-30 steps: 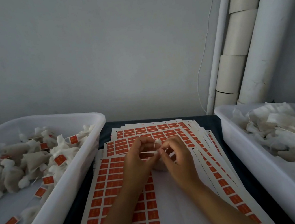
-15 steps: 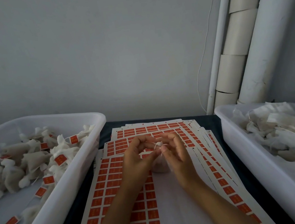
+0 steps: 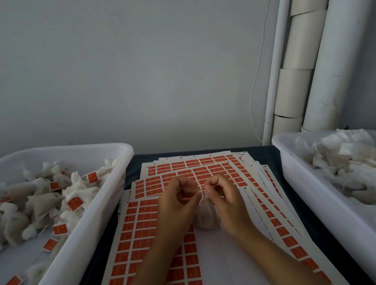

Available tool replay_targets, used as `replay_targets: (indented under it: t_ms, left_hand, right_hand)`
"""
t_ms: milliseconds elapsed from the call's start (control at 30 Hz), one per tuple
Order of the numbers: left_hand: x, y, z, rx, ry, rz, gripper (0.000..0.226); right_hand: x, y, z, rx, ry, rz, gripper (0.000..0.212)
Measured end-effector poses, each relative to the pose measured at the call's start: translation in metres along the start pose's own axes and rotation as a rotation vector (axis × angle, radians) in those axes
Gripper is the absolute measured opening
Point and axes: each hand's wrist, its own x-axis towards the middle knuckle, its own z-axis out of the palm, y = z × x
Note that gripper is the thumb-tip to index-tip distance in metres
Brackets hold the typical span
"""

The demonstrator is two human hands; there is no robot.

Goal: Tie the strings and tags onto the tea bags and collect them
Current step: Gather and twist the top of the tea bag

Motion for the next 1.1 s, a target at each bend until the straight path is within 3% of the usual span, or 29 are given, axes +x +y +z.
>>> replay_targets:
  t_ms: [267, 433, 833, 1100]
  left_hand:
    - [0.001, -0.003, -0.002, 0.047, -0.006, 0.016, 0.02]
    - [0.002, -0.004, -0.005, -0.057, -0.019, -0.013, 0.018]
    - [0.005, -0.009, -0.008, -0.169, -0.09, -0.169, 0.011]
    - [0.003, -0.007, -0.008, -0.166, -0.119, -0.106, 0.011]
  right_hand:
    - [-0.001, -0.004, -0.001, -0.119, -0.073, -0.122, 0.017]
    - [-0.001, -0.007, -0.006, 0.057, -0.032, -0.053, 0.018]
    - [0.003, -0.008, -0.016, -0.035, -0.128, -0.06, 0.021]
    - [0.001, -0.007, -0.015, -0.048, -0.106, -0.079, 0.012]
